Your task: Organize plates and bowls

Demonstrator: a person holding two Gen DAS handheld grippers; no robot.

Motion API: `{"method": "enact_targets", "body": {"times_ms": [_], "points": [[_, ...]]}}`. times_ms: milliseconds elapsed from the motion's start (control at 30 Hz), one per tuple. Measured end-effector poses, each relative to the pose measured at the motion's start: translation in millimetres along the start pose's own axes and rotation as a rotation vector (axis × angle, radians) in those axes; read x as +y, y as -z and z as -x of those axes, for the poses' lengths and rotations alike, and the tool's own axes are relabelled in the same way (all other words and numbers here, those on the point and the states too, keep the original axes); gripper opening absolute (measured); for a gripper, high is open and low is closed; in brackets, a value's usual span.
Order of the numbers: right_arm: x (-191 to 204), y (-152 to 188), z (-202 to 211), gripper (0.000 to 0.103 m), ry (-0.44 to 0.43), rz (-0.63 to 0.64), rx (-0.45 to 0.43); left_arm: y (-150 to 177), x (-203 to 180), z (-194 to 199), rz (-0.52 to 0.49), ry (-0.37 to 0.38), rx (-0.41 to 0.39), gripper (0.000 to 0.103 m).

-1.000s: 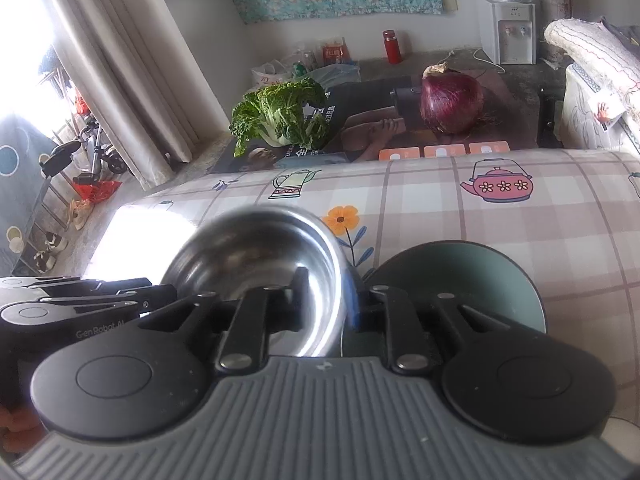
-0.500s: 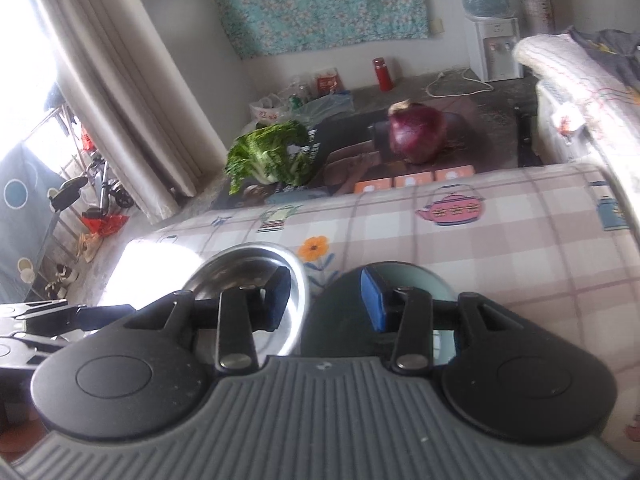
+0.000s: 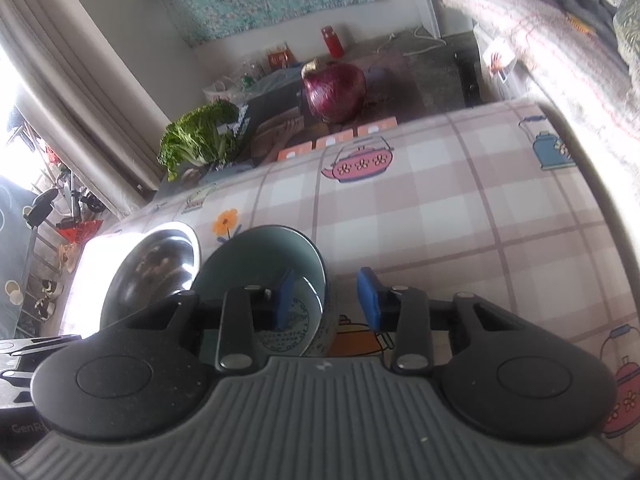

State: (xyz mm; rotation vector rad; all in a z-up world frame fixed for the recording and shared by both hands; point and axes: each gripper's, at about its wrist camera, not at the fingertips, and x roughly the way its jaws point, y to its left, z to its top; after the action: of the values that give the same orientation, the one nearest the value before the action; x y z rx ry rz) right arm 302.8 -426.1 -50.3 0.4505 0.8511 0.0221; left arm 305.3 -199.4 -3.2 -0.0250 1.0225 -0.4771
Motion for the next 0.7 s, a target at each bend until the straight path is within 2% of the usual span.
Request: {"method": "enact_targets", "body": {"times_ms": [33, 100, 200, 367, 533, 700], "points": [[-0.4, 0.9, -4.9, 0.025, -0.002, -0.001, 0.010, -0.3, -0.4, -2.6, -0.002, -0.010, -0.005, 0.032], [1.0, 1.4, -13.1, 0.014, 0.004, 0.009, 0.024, -0.6, -2.3, -7.0, -0.011, -0.038, -0.006, 0.028], [5.1, 1.8, -19.5, 0.009, 0.013, 0.036, 0.028, -1.0, -1.1, -12.4, -0.010, -0.055, 0.004, 0.023], [6.2, 3.0, -15.5, 0.009, 0.014, 0.070, 0.032, -1.1, 1.9, -12.4, -0.008, -0.027, 0.021, 0.022], [-3.5, 6.8, -5.5, 0.009, 0.019, 0.062, 0.040, 4.4, -6.7, -10.1, -0.049, 0.013, 0.035, 0.023], [-11.8, 8.7, -2.2, 0.010, 0.003, 0.032, 0.043, 3.5, -12.6, -16.1, -0.076, -0.020, 0.032, 0.023]]}}
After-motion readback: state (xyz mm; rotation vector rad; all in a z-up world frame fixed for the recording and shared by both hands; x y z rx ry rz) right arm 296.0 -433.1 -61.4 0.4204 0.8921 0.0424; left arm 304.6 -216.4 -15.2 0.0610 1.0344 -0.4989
